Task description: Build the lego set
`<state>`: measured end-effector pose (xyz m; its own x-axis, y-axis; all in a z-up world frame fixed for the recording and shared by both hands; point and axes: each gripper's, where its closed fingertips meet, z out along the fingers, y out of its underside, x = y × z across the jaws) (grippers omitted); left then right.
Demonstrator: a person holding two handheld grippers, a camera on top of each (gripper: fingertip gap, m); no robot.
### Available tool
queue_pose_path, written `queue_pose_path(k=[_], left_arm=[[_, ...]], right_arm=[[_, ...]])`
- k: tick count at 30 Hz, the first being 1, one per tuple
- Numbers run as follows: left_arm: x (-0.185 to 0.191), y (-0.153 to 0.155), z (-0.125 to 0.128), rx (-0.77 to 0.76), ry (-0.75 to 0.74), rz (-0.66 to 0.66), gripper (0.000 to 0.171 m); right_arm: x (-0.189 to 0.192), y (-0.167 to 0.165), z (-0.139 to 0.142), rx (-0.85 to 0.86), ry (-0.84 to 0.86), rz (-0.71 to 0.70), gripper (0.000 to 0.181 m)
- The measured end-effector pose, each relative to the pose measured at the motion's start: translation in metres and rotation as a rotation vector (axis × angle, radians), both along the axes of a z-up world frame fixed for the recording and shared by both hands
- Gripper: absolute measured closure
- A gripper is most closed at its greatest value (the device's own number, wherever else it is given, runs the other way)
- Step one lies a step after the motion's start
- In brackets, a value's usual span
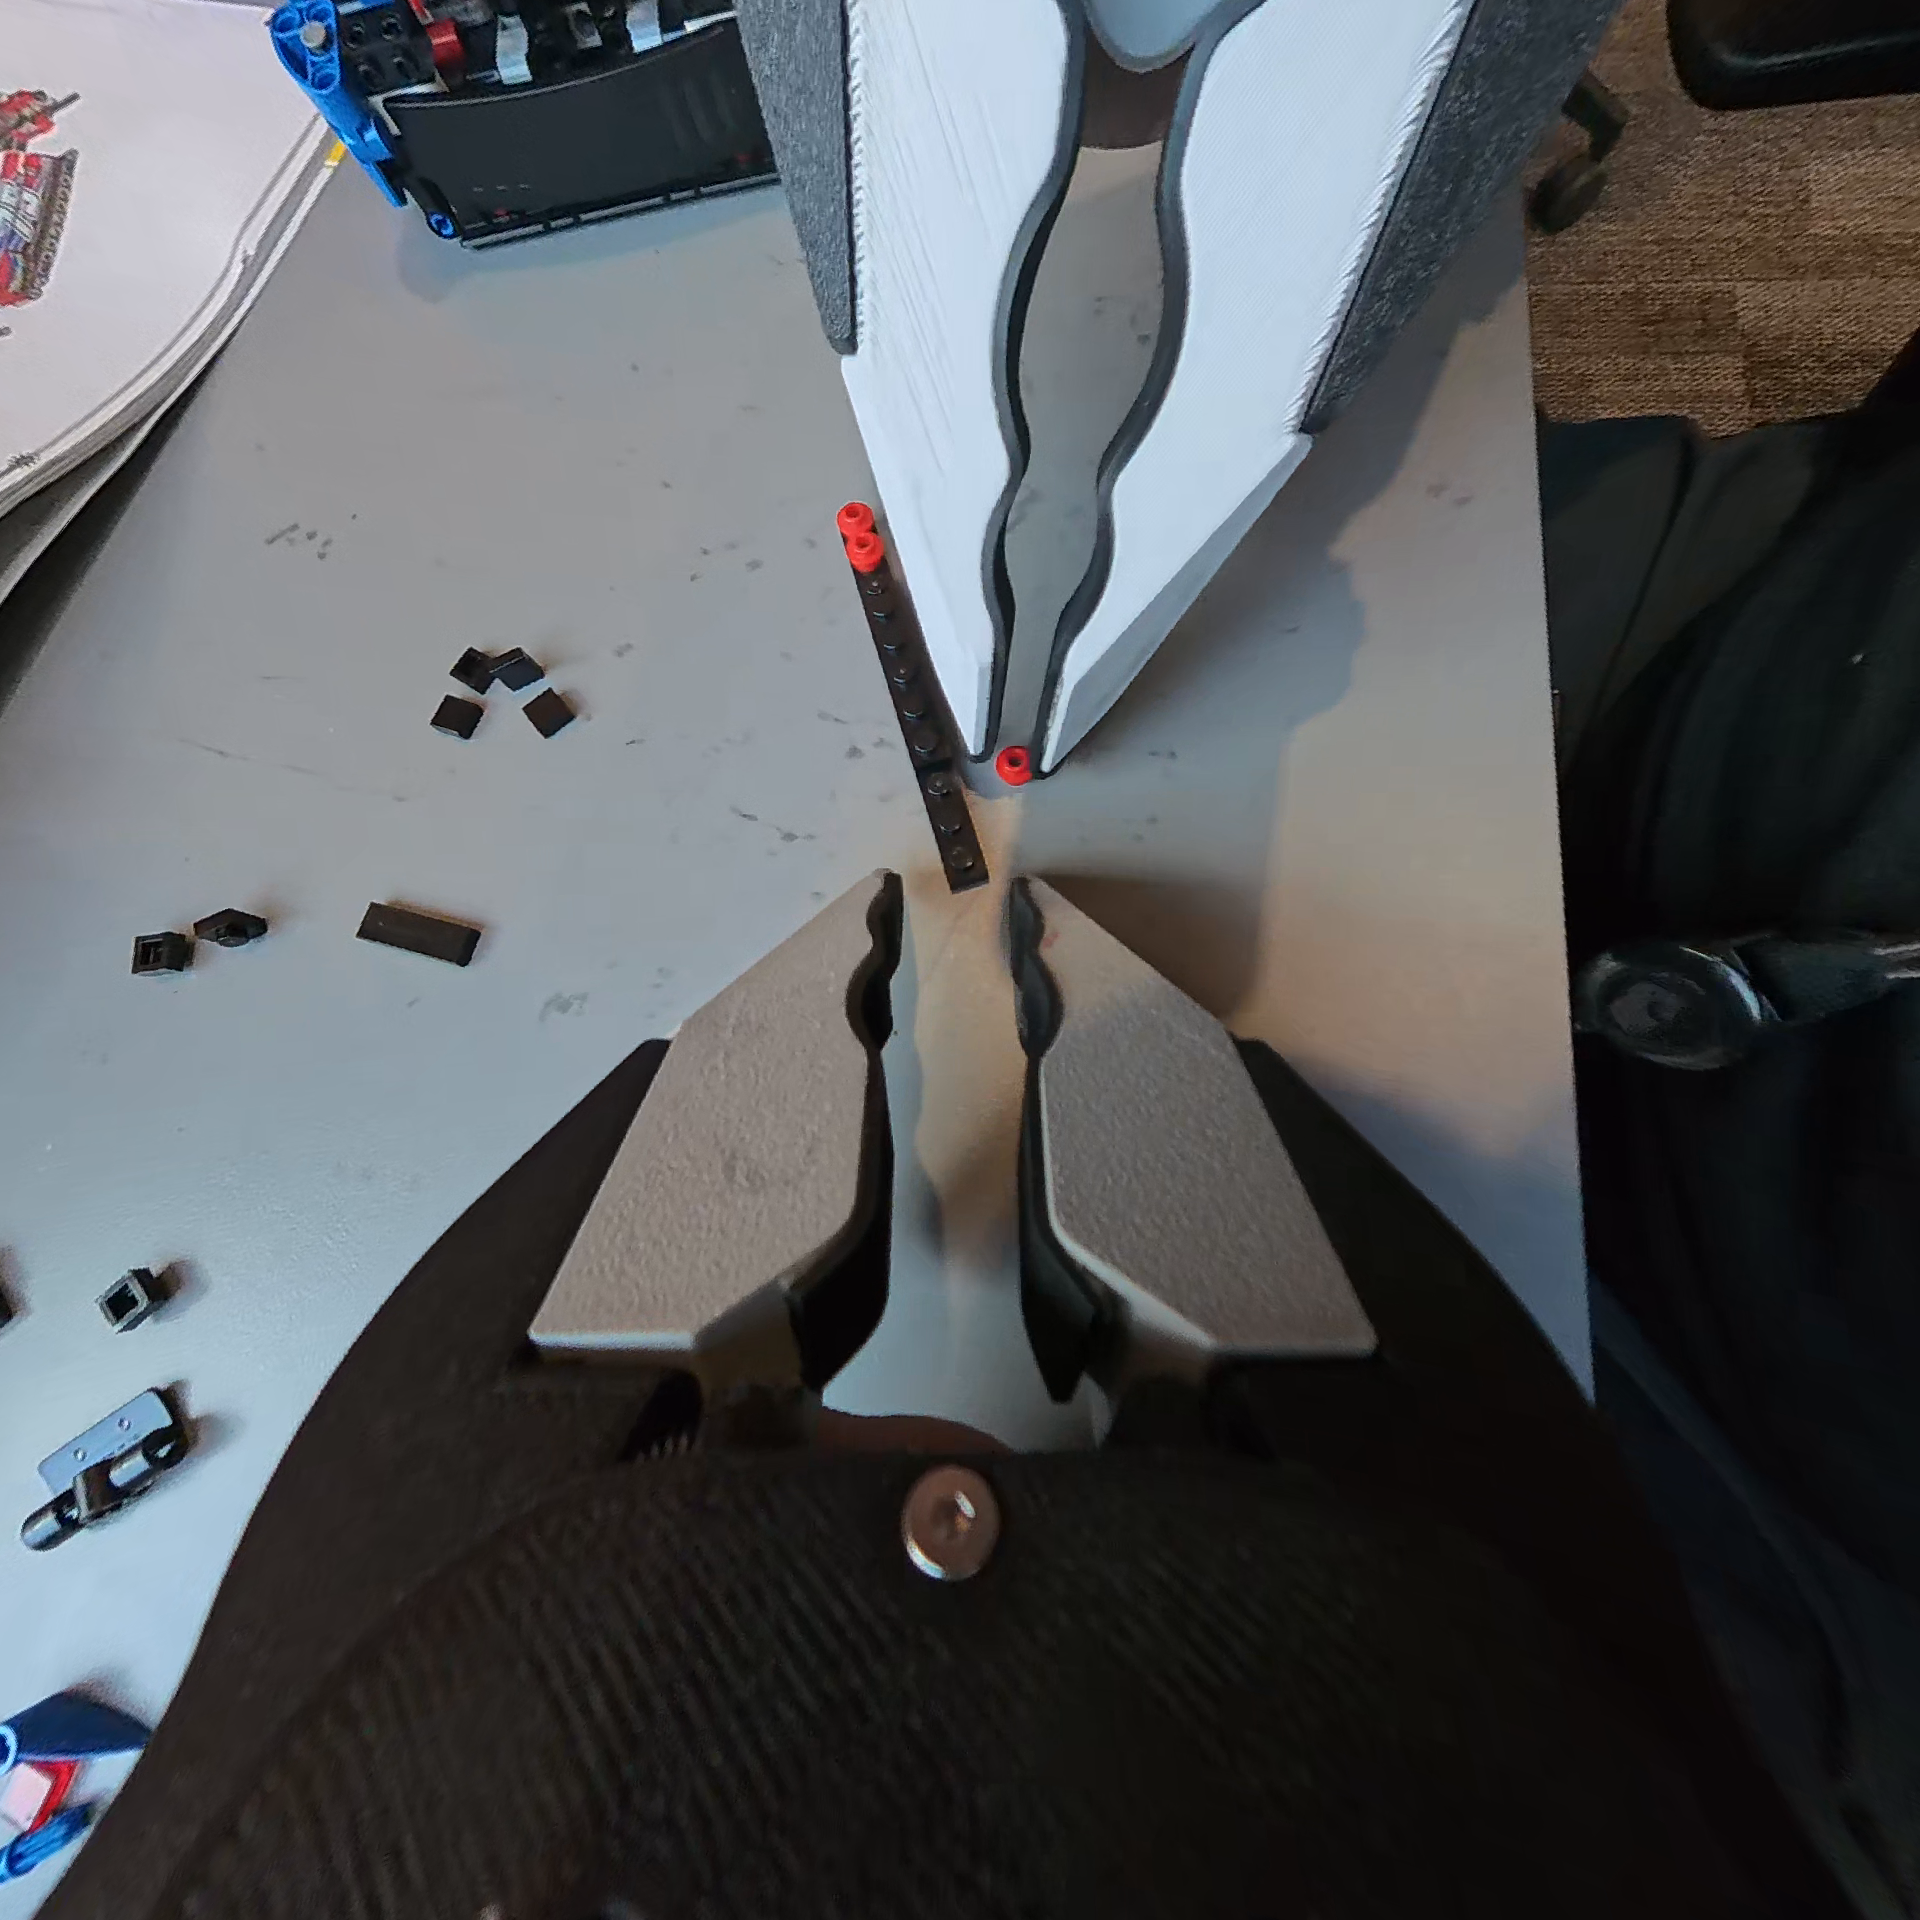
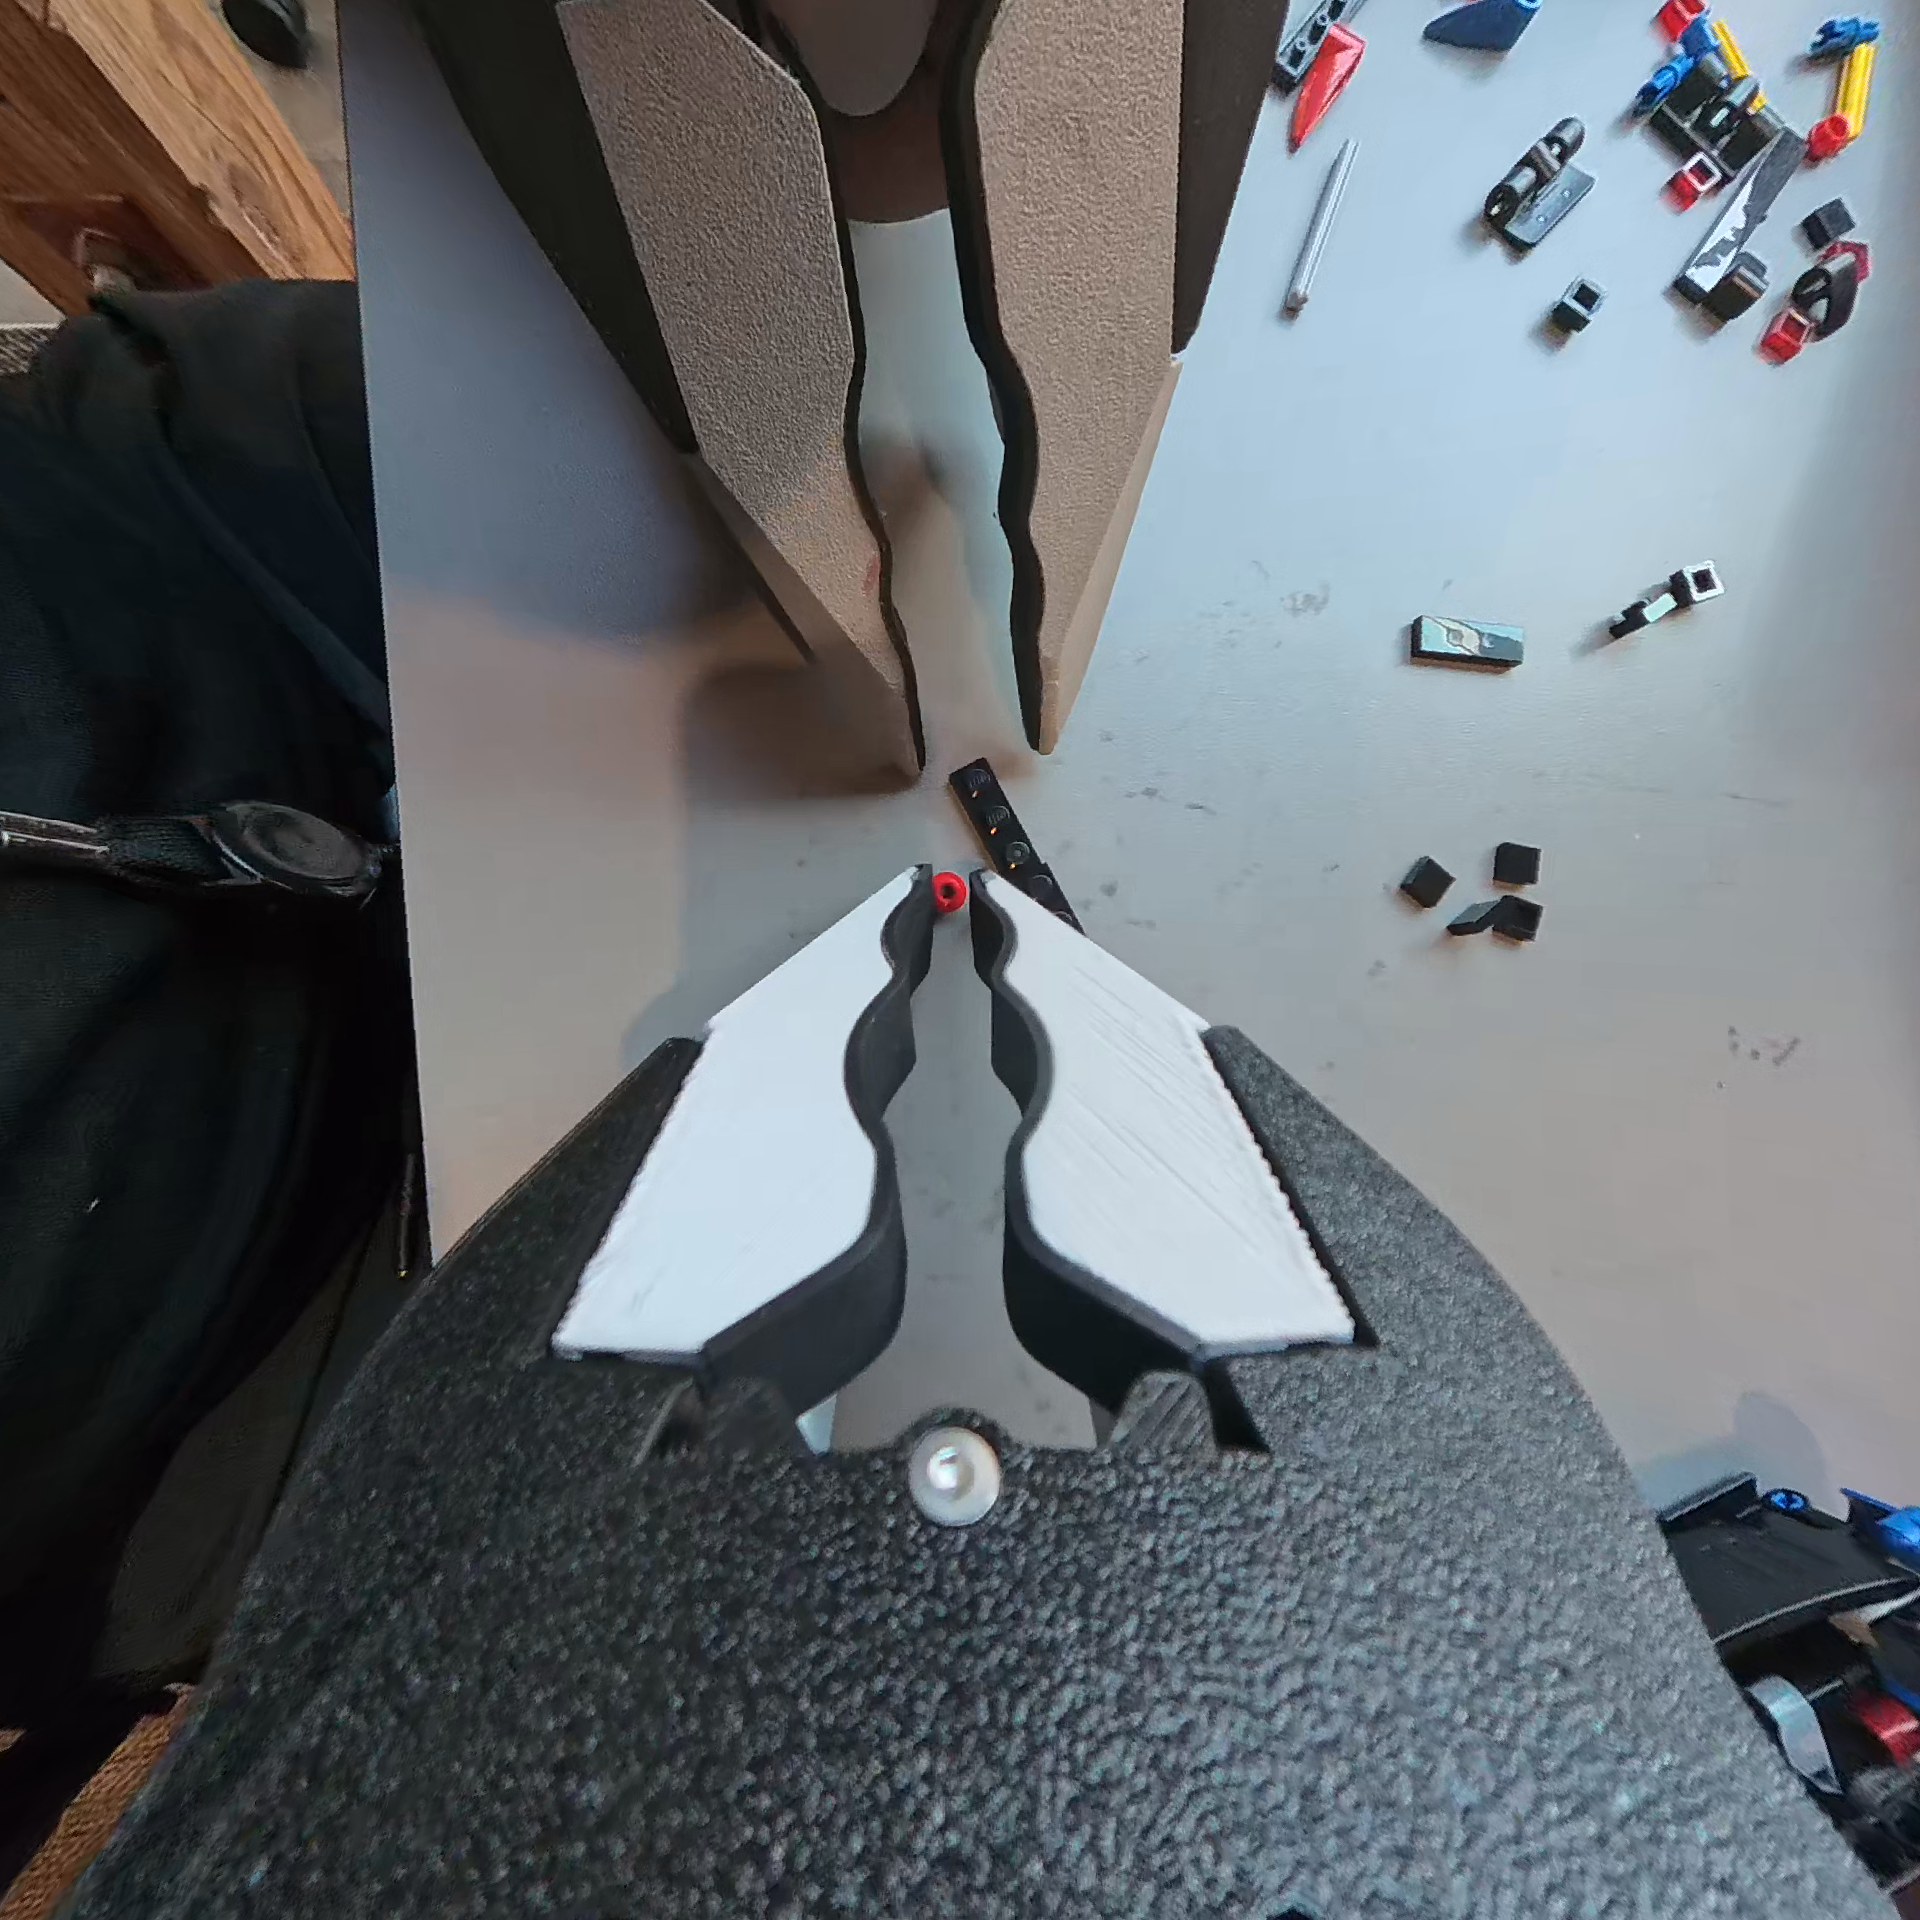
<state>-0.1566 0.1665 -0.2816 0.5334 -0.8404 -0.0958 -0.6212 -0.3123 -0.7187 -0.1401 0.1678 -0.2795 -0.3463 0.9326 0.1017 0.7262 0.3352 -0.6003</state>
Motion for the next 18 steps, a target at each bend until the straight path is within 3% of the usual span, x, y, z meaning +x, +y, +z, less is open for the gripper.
queue_pose_path(k=[18], left_arm=[[0.0001, 0.0, -0.0004, -0.022, -0.012, 0.0, 0.155]], right_arm=[[0.0, -0.0026, -0.0032, -0.021, -0.015, 0.013, 0.175]])
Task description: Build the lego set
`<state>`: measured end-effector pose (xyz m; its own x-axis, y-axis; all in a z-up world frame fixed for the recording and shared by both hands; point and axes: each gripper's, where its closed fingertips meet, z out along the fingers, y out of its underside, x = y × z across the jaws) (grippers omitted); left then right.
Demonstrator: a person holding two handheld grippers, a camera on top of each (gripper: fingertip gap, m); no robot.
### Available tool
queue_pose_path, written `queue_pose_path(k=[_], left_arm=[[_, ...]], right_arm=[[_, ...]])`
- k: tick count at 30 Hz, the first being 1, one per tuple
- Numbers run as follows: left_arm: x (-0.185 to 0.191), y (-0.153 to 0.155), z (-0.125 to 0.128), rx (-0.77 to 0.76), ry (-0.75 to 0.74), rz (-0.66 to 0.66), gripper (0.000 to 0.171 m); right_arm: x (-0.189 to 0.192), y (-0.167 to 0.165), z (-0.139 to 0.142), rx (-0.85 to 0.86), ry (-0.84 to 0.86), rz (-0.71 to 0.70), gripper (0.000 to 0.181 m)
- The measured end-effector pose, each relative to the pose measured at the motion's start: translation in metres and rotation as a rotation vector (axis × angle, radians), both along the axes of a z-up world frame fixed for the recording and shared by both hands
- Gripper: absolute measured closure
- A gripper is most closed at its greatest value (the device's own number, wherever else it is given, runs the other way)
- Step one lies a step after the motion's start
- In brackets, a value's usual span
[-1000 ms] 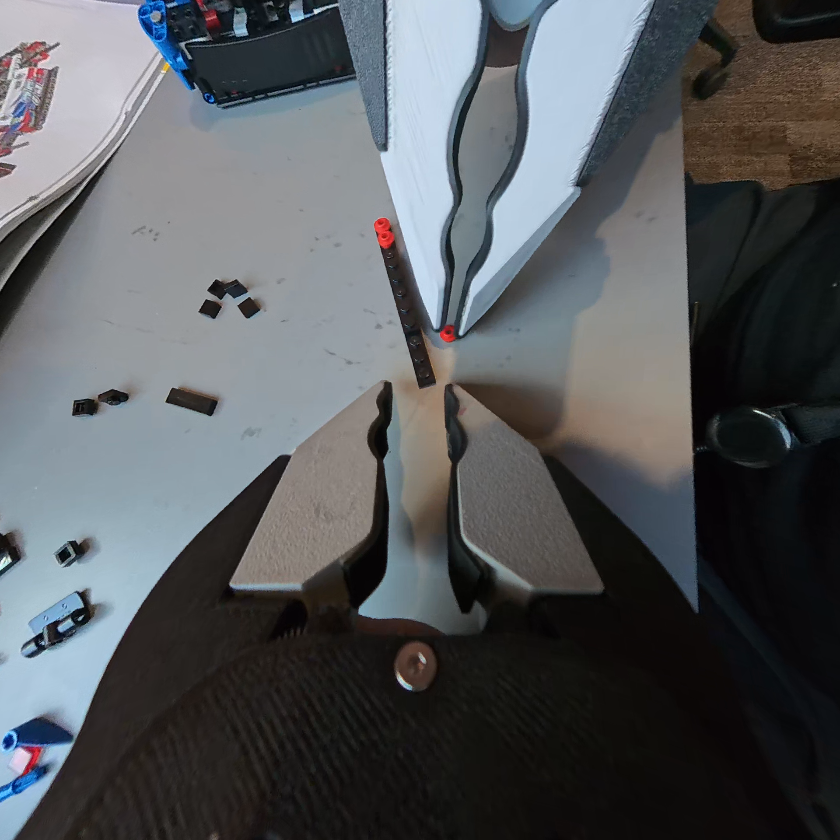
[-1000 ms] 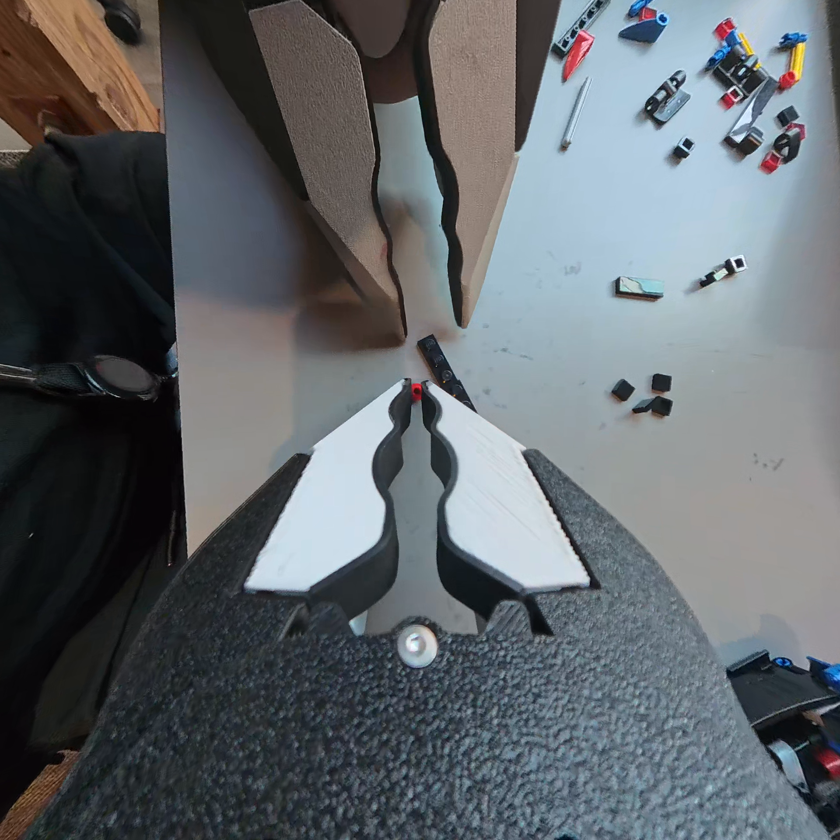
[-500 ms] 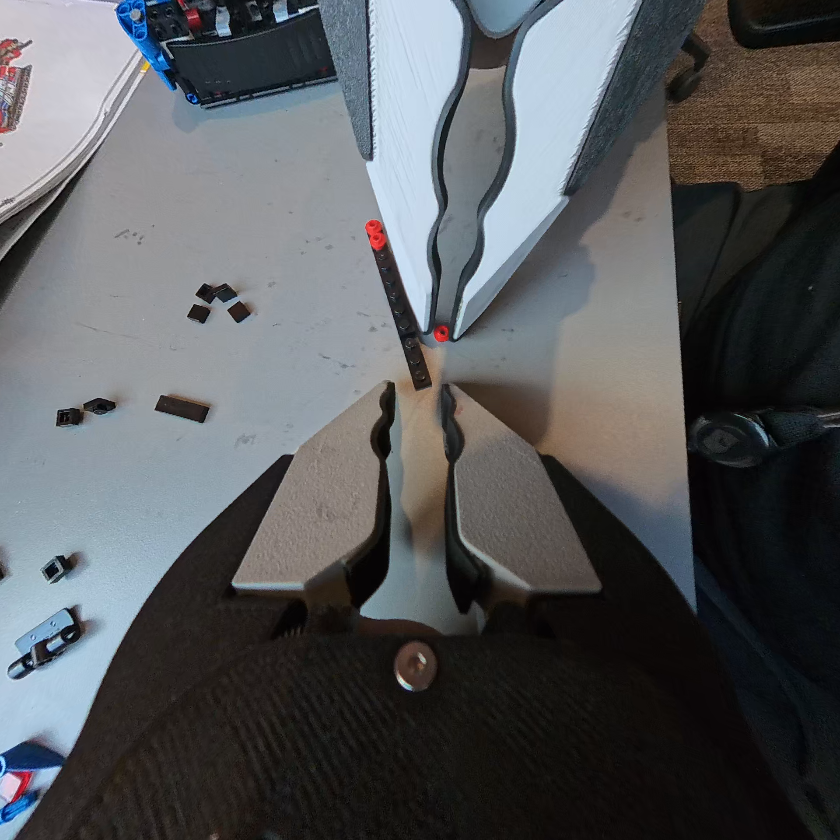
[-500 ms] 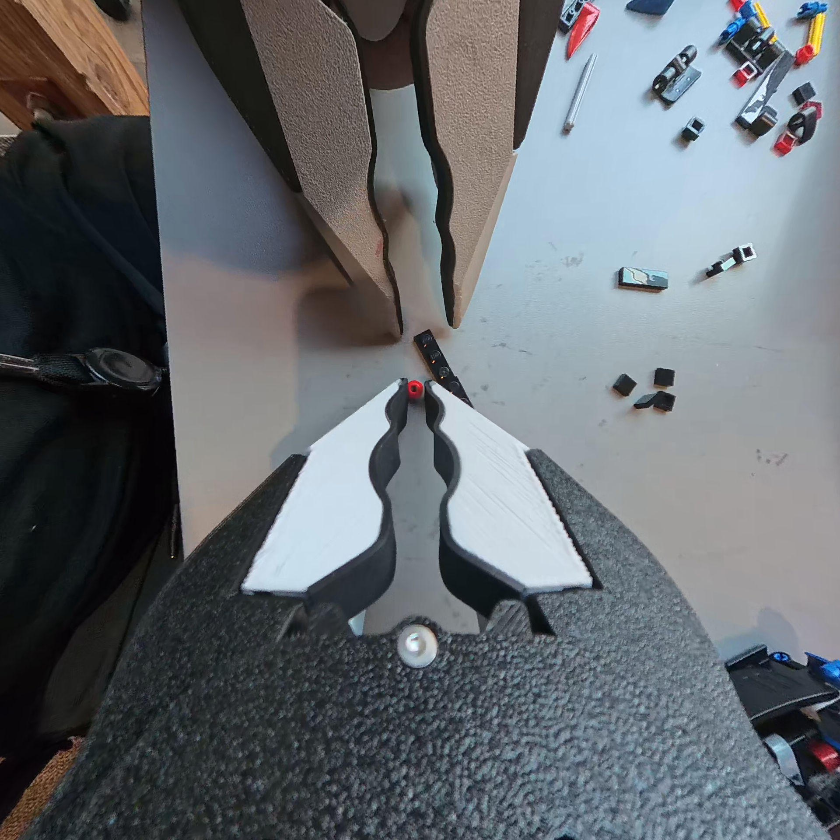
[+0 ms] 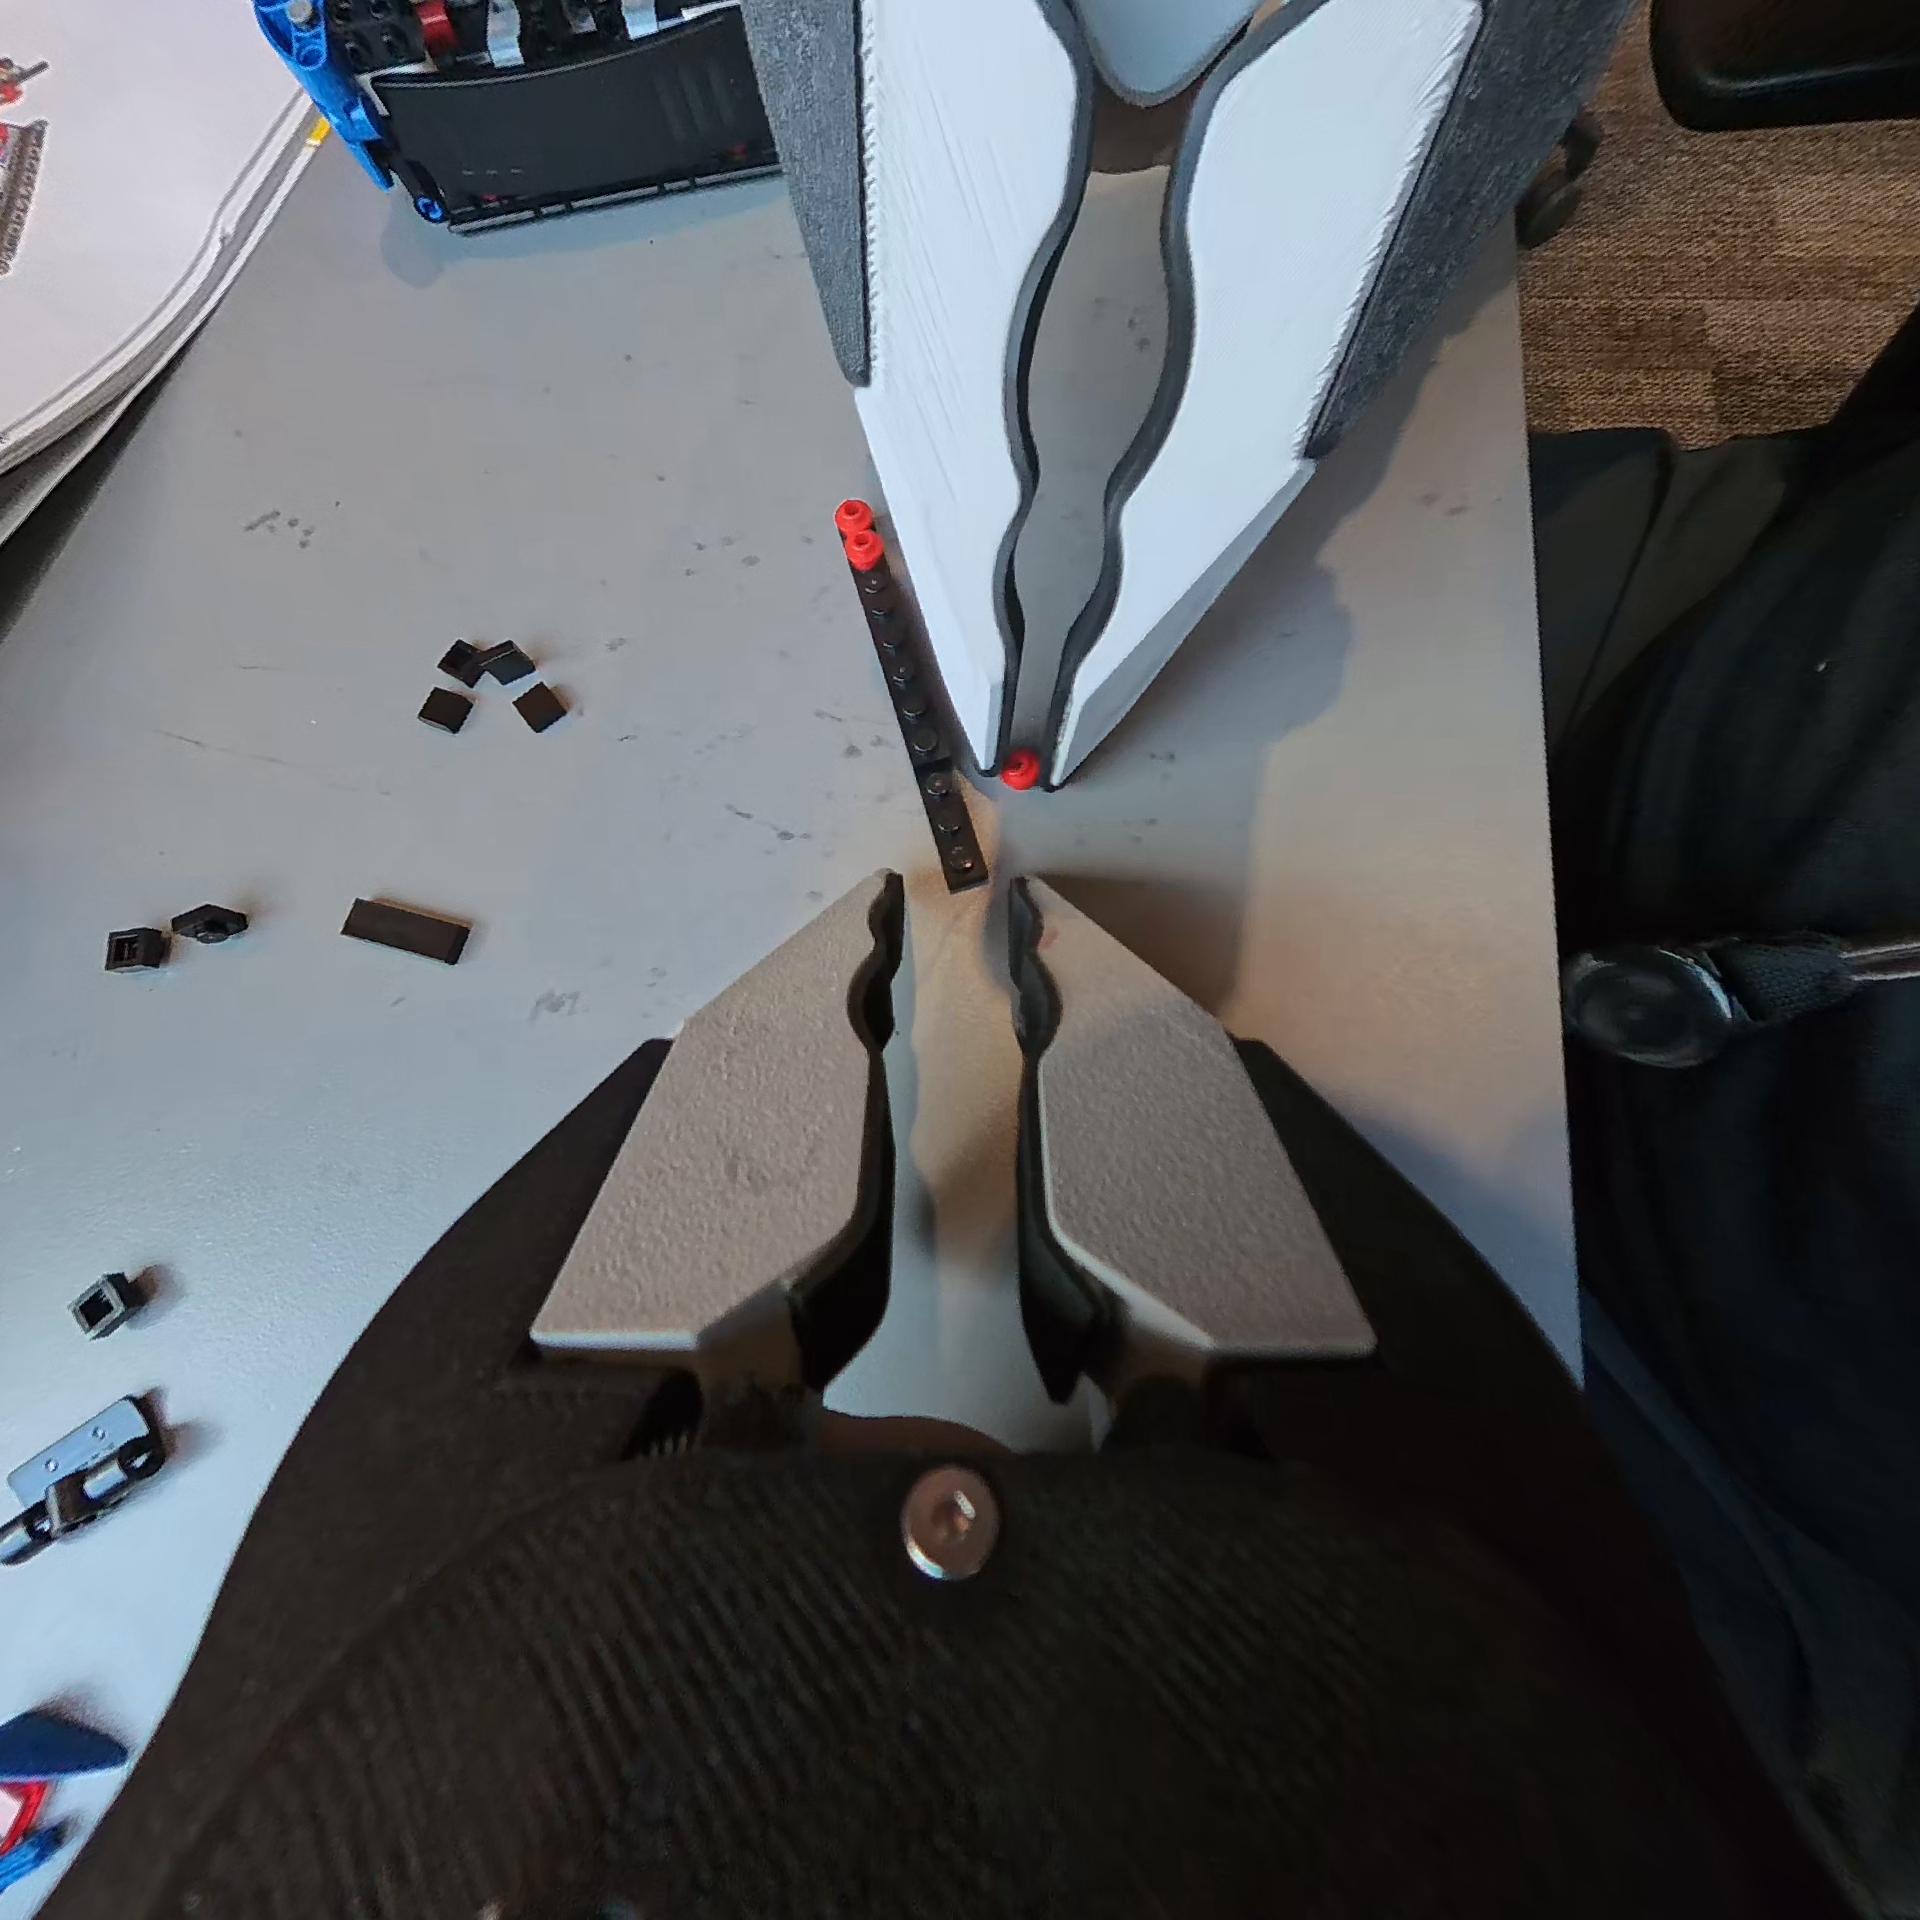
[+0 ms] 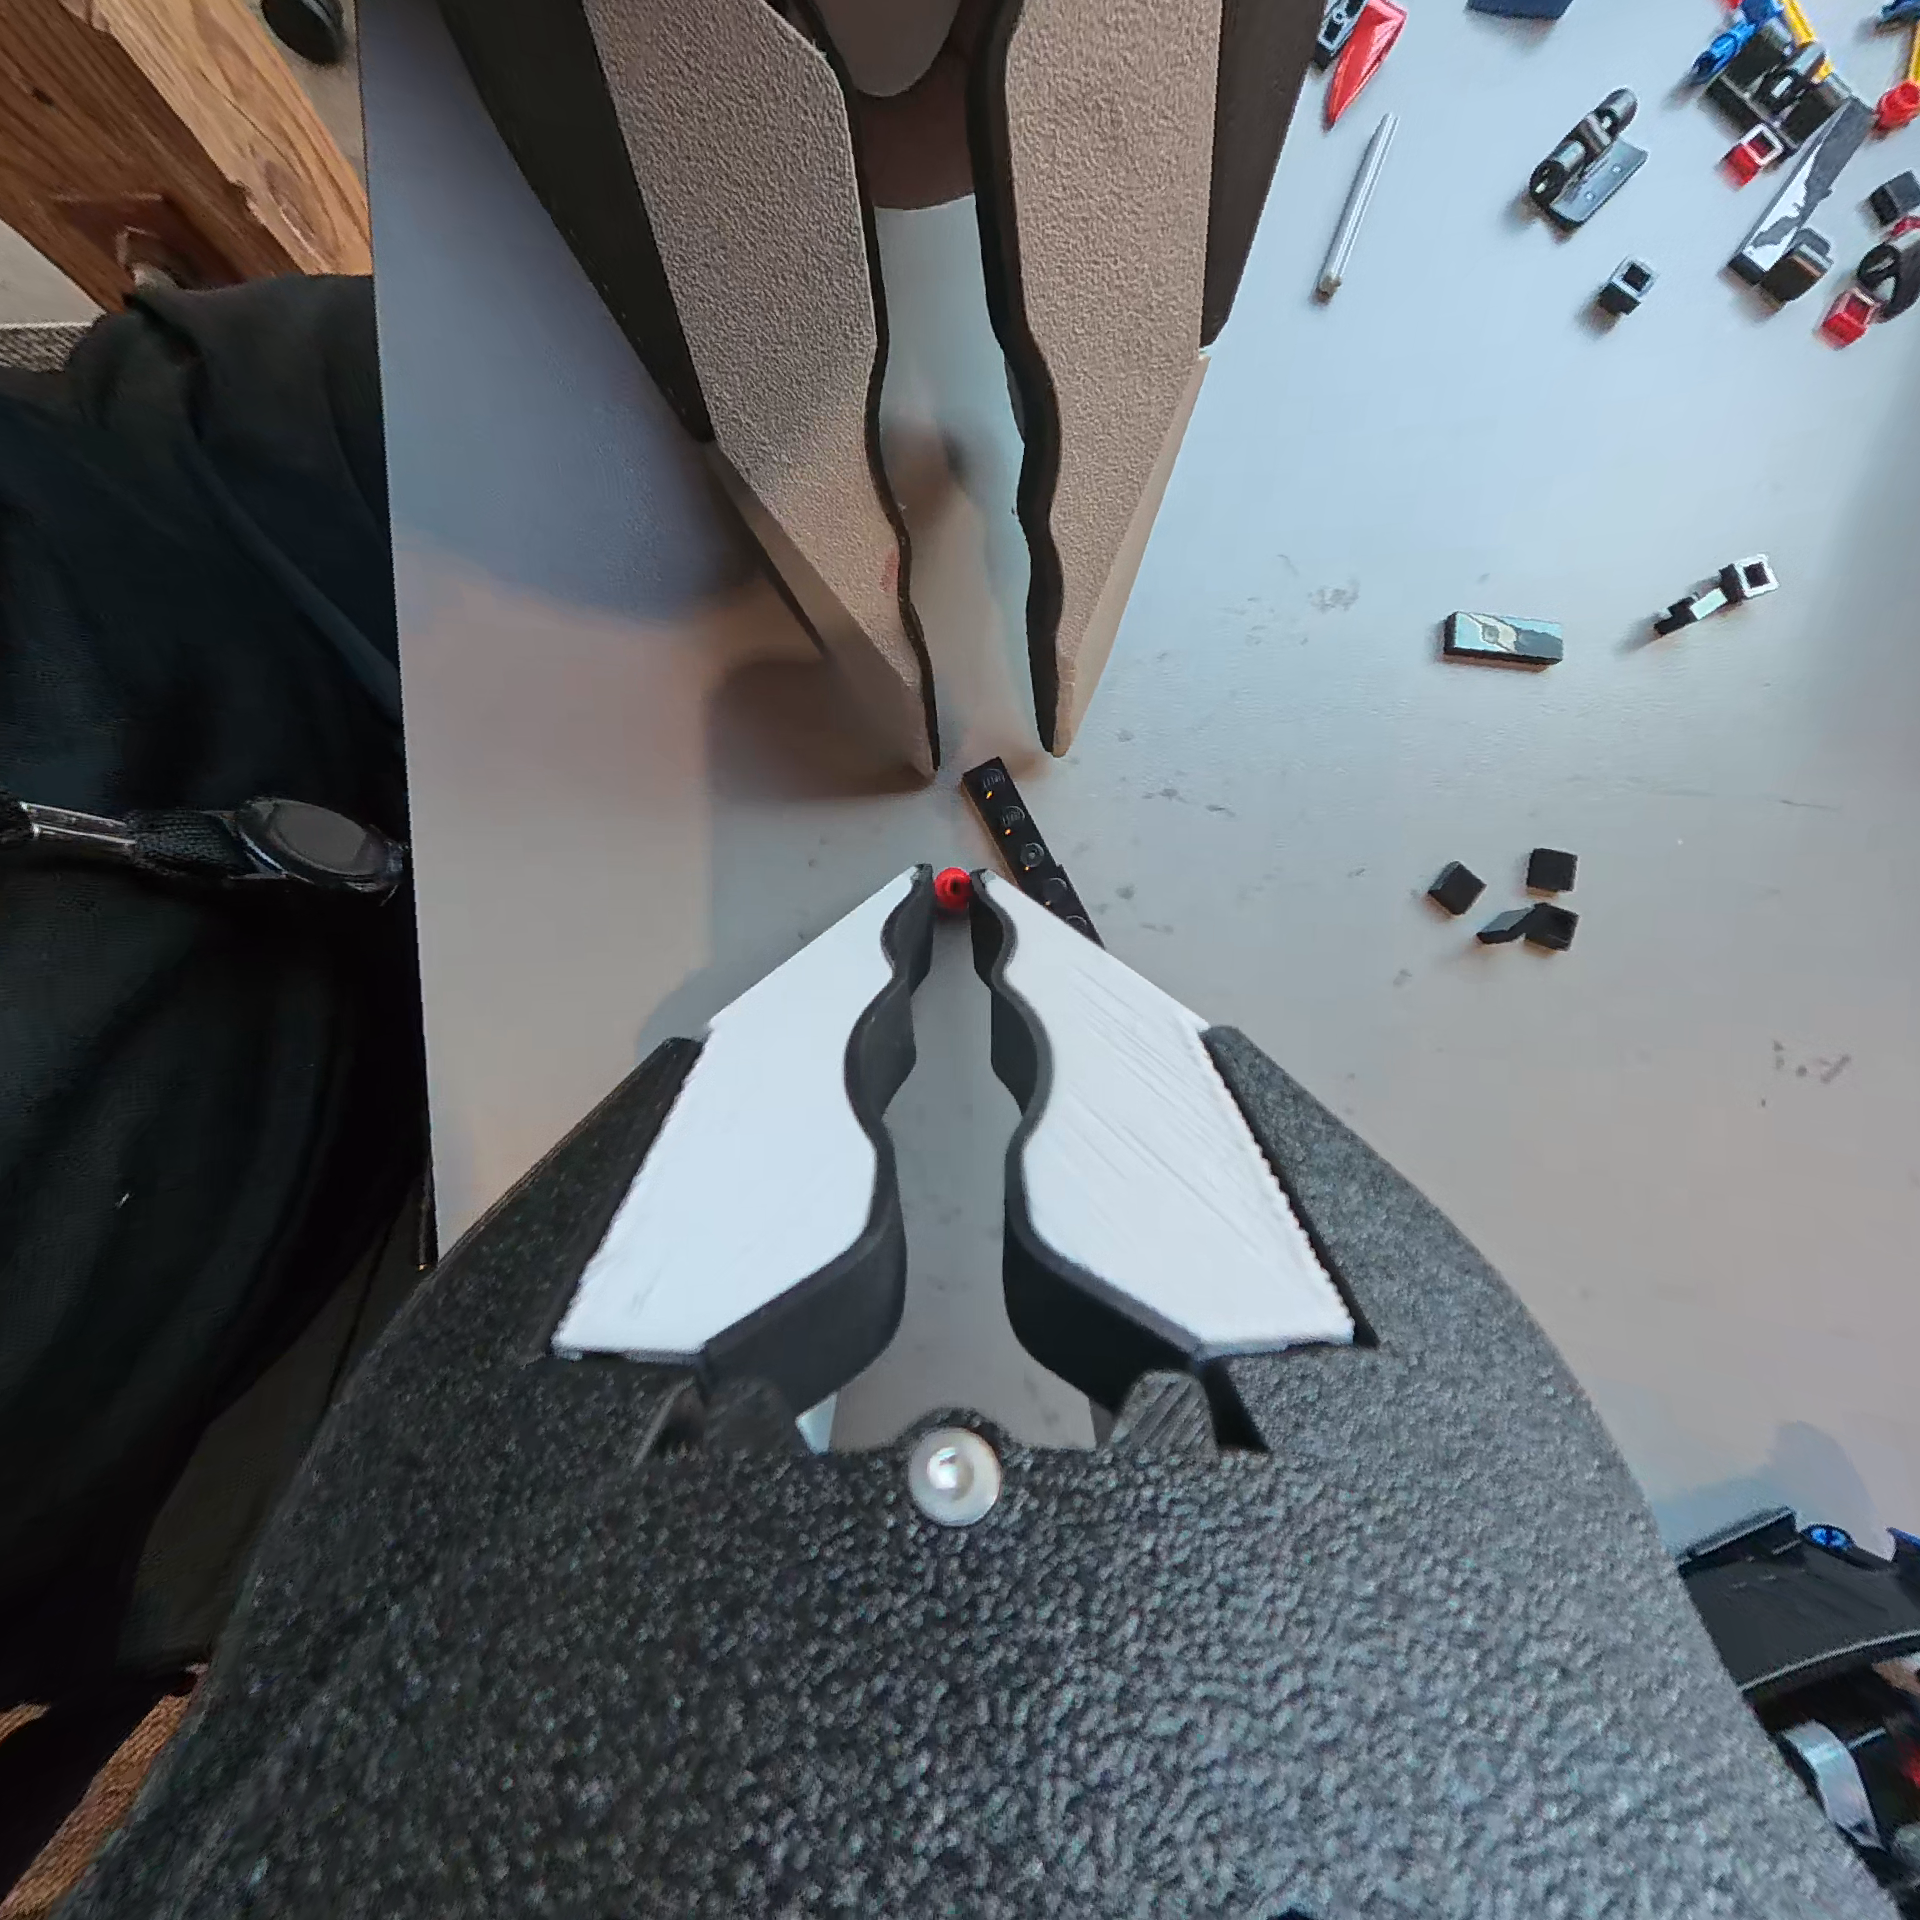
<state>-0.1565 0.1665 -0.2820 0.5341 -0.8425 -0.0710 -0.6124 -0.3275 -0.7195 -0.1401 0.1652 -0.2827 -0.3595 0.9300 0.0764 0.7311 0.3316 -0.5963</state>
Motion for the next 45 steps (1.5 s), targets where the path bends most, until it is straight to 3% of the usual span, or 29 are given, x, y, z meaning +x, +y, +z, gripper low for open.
queue_pose_path(k=[45], left_arm=[[0.0, -0.001, -0.001, -0.031, -0.019, -0.005, 0.158]], right_arm=[[-0.013, 0.008, 0.004, 0.028, 0.04, 0.01, 0.177]])
